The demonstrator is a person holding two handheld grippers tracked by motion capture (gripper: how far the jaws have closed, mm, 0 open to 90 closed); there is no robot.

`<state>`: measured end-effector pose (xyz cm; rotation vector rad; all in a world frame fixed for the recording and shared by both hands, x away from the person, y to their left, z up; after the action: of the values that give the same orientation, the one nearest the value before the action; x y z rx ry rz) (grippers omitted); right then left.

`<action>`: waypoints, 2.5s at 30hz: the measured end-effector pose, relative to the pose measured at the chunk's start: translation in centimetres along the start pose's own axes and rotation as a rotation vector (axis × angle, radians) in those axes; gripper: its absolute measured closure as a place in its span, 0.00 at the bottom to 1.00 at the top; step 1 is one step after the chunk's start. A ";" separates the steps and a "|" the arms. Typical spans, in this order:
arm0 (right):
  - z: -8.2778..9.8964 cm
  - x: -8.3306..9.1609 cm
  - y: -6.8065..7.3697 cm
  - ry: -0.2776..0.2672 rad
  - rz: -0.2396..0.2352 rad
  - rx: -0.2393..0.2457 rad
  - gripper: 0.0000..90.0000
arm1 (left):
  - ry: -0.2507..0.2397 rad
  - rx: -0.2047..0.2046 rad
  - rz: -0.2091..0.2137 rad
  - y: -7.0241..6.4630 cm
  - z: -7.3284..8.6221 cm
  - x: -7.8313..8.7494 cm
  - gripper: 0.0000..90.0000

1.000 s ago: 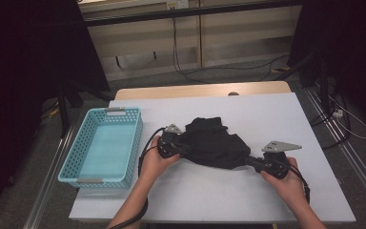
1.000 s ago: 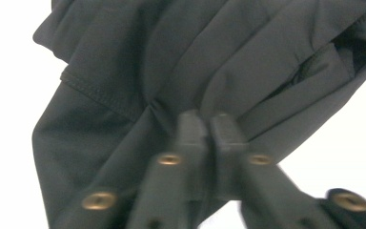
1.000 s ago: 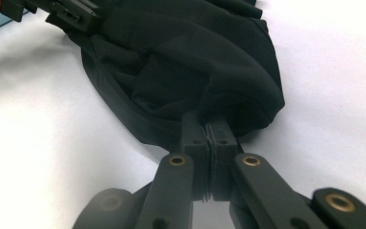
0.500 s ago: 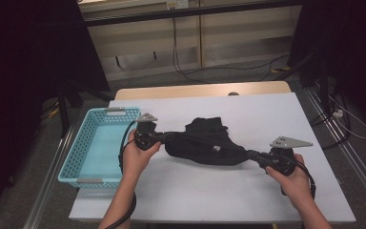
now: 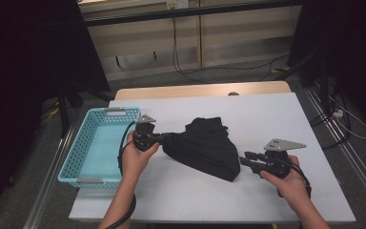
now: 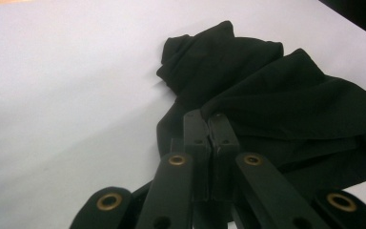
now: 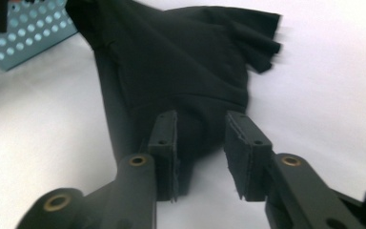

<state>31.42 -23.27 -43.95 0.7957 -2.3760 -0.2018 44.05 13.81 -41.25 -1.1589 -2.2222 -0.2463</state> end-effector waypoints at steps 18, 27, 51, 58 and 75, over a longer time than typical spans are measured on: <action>-0.2 -3.9 2.7 0.092 0.113 0.169 0.59 | -0.006 -0.022 0.051 -1.1 -0.2 -0.9 0.98; -0.8 -1.0 -0.3 0.001 0.146 0.077 0.93 | 0.004 -0.076 0.035 -1.3 0.1 -1.4 0.71; 0.2 2.0 -3.1 -0.035 0.199 -0.020 0.94 | 0.123 -0.060 0.073 -2.2 2.9 -2.4 0.59; 0.2 1.9 -3.3 -0.035 0.207 -0.017 0.94 | 0.154 -0.059 0.094 -2.1 3.2 -2.9 0.76; 0.4 2.6 -3.8 -0.049 0.217 -0.035 0.93 | 0.122 -0.001 0.165 -2.6 1.6 -1.8 0.97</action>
<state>31.45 -27.88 -44.25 0.5176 -2.4765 -0.1740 42.09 11.69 -43.32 -1.2847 -2.0094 -0.2432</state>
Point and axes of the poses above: each handheld gripper's, and its own axes: x roughly backward along the jaws, z roughly out of its underside, y roughly to its left, the point moved 1 cm from there along -x, roughly forward along the jaws, and after that the axes turned 9 degrees about -x, right-handed, at the moved point
